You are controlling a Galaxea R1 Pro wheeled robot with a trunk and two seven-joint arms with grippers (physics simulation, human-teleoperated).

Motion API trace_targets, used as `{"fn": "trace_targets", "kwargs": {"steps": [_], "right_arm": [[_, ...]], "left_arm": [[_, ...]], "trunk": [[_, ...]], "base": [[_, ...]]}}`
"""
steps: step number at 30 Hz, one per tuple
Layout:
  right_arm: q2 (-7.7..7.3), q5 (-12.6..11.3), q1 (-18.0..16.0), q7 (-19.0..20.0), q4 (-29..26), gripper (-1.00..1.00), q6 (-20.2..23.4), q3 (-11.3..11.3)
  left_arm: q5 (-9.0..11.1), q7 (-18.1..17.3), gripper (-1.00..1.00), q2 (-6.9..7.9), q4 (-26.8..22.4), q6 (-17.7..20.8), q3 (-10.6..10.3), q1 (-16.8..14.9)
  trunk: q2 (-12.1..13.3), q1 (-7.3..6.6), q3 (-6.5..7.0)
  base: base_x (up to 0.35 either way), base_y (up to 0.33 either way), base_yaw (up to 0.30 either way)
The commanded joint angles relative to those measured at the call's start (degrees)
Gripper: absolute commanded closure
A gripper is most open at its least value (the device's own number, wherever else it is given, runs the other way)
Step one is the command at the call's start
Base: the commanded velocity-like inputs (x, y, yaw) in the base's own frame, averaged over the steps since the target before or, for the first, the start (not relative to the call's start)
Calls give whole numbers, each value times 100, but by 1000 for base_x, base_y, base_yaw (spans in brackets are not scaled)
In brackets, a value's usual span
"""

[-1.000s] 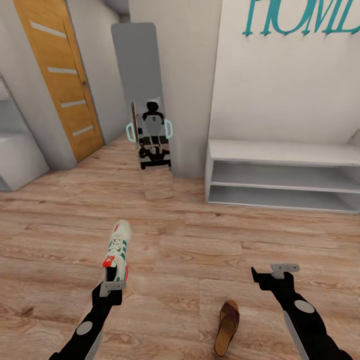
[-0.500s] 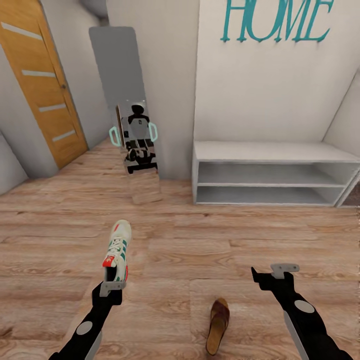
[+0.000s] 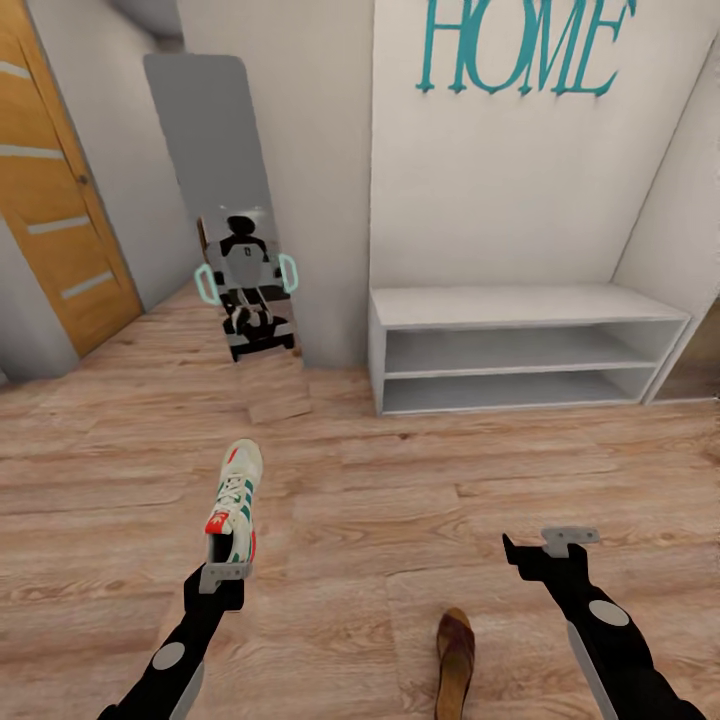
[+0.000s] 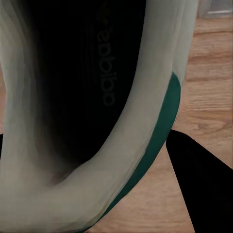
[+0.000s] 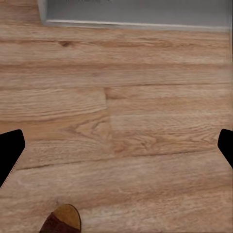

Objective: Pick up the two gym shoes and the two sandals from the corridor floor and place them onto the hallstand (shoe rack) in the corridor, making sure they are on the rack and not on the floor. Arrange them so the two gym shoes are next to each other and the two sandals are next to each other.

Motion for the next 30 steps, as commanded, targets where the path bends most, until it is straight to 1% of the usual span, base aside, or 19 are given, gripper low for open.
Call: {"fn": "trace_targets", "kwargs": {"steps": [1, 4, 9, 26, 30], "right_arm": [[-1, 1, -3, -2, -10, -100, 35, 1], [-1, -4, -3, -2, -10, -100, 35, -1], [-1, -7, -3, -2, -95, -100, 42, -5], [-1, -7, -3, -1, -139, -100, 44, 1], [-1, -7, -3, -2, -140, -100, 47, 1]], "left_arm": [[6, -6, 100, 1, 3, -18, -1, -2], [8, -6, 100, 1, 3, -18, -1, -2], [6, -6, 100, 1, 3, -18, -1, -3], [11, -6, 100, 1, 3, -18, -1, -2], [13, -6, 100, 1, 3, -18, -1, -2]], "trunk": [[-2, 1, 1], [-2, 1, 17], [-2, 1, 9], [-2, 1, -129], [-2, 1, -163]], "base": [[160, 296, -194], [171, 273, -194], [49, 69, -198], [3, 6, -138], [0, 105, -123]]}}
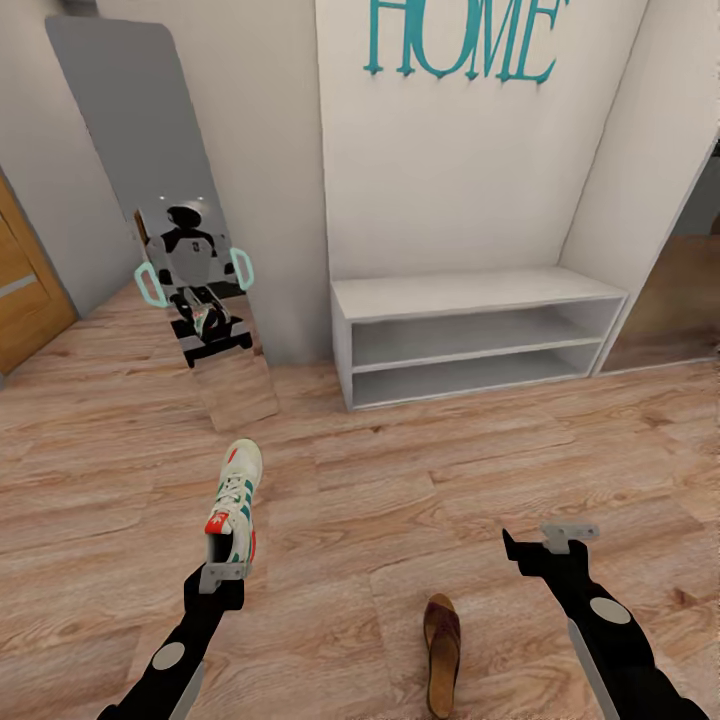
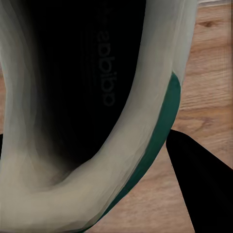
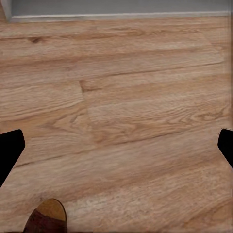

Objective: Pick up the two gym shoes and the two sandals from the corridor floor and place them onto the hallstand (shoe rack) in the corridor, making sure they are on the rack and not on the floor. Arrange them so the two gym shoes are next to each other and the two sandals are next to each other.

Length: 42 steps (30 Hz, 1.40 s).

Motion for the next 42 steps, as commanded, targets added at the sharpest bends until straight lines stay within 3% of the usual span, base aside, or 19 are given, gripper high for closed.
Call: {"fn": "trace_targets", "kwargs": {"steps": [1, 14, 24, 42], "right_arm": [[-1, 1, -3, -3, -10, -100, 36, 1], [-1, 1, -3, -3, -11, -100, 49, 1], [-1, 1, -3, -3, -11, -100, 57, 1], [-1, 1, -3, -3, -11, -100, 57, 1]], "left_arm": [[5, -6, 100, 1, 3, -17, -1, -2], [3, -6, 100, 1, 3, -17, -1, -2], [0, -6, 100, 1, -16, -17, -1, -2], [7, -6, 100, 1, -337, 31, 7, 179]], "trunk": [[-2, -1, -14], [-2, -1, -81], [-2, -1, -96], [-2, -1, -253]], "base": [[0, 215, -117], [0, 268, -62], [0, 28, -1], [0, 0, 0]]}}
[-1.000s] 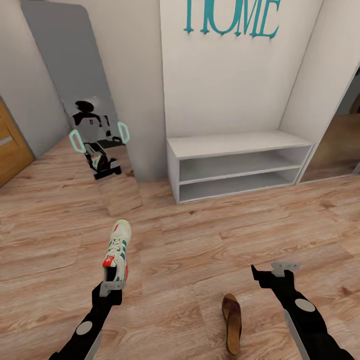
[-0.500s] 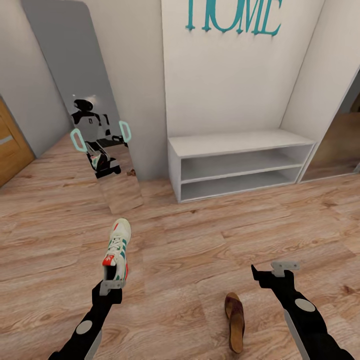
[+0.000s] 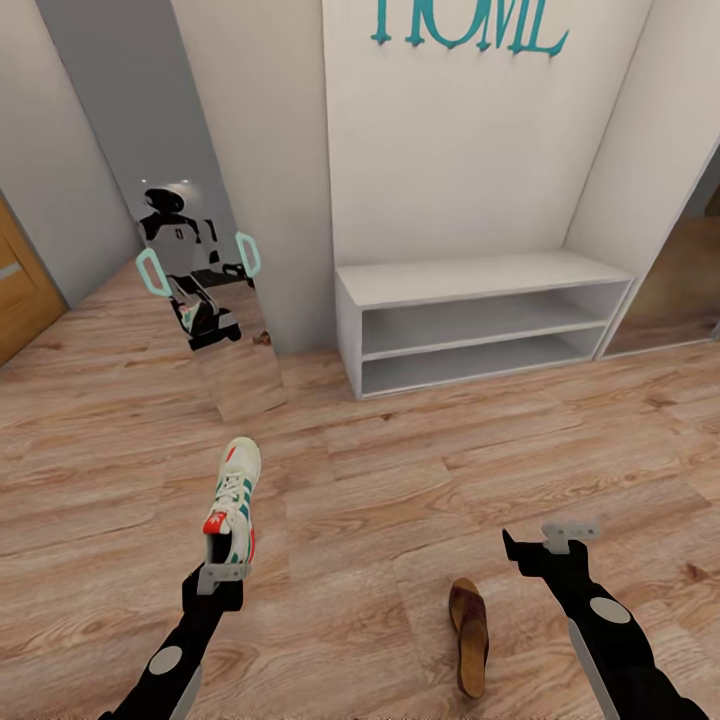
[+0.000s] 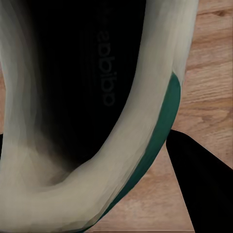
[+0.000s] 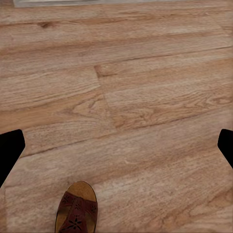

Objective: Pick up the two gym shoes and the two sandals from the corridor floor and place them onto the hallstand (shoe rack) in the corridor, making sure they are on the rack and not on the floor. Arrange them so the two gym shoes are next to each other and the two sandals are next to each other.

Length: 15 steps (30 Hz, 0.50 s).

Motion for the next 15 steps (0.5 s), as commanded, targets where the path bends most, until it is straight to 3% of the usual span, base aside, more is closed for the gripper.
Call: {"fn": "trace_targets", "kwargs": {"steps": [1, 11, 15], "right_arm": [[-1, 1, -2, -2, -8, -100, 32, 1], [-1, 1, -2, -2, -8, -100, 32, 1], [-1, 1, -2, -2, -8, -100, 32, 1]], "left_arm": [[6, -6, 100, 0, -4, 5, -1, 2], [6, -6, 100, 0, -36, 193, 0, 19], [7, -6, 100, 0, -37, 199, 0, 19]], "trunk": [[-2, -1, -14], [-2, -1, -105], [-2, -1, -142]], "base": [[0, 0, 0], [0, 0, 0], [0, 135, 0]]}}
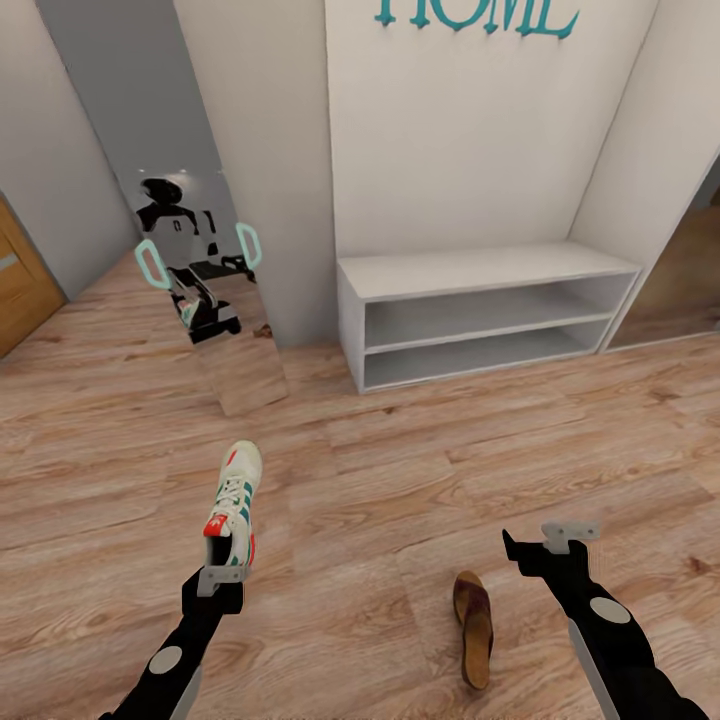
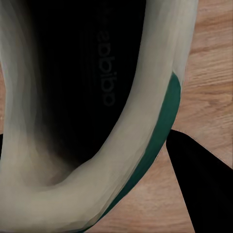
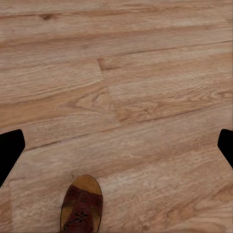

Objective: Pick up the two gym shoes and the two sandals from the corridor floor and place them onto the hallstand (shoe rack) in the corridor, making sure they are on the rack and not on the floor. Arrange them so the two gym shoes are next to each other and the two sandals are next to each other.

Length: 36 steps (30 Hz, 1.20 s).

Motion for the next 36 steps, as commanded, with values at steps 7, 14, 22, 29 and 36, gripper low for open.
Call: {"fn": "trace_targets", "kwargs": {"steps": [7, 14, 22, 29, 36], "right_arm": [[-1, 1, -2, -2, -10, -100, 34, 0], [-1, 1, -2, -2, -10, -100, 34, 0], [-1, 1, -2, -2, -10, -100, 34, 0], [-1, 1, -2, -2, -10, -100, 34, 0], [0, 1, -2, -2, -10, -100, 34, 0]], "left_arm": [[7, -6, 100, 1, 4, -17, -2, -3], [6, -6, 100, 1, 4, -17, -2, -3], [6, -6, 100, 1, 4, -17, -2, -3], [6, -6, 100, 1, 4, -17, -3, -3], [3, -6, 100, 1, 4, -17, -2, -3]], "trunk": [[-2, -1, -69], [-2, -1, -133], [-2, -1, -198], [-2, -1, -208], [-2, -1, -208]], "base": [[0, 228, 0], [0, 57, 0], [0, 7, 0], [0, 0, 0], [0, 0, -179]]}}
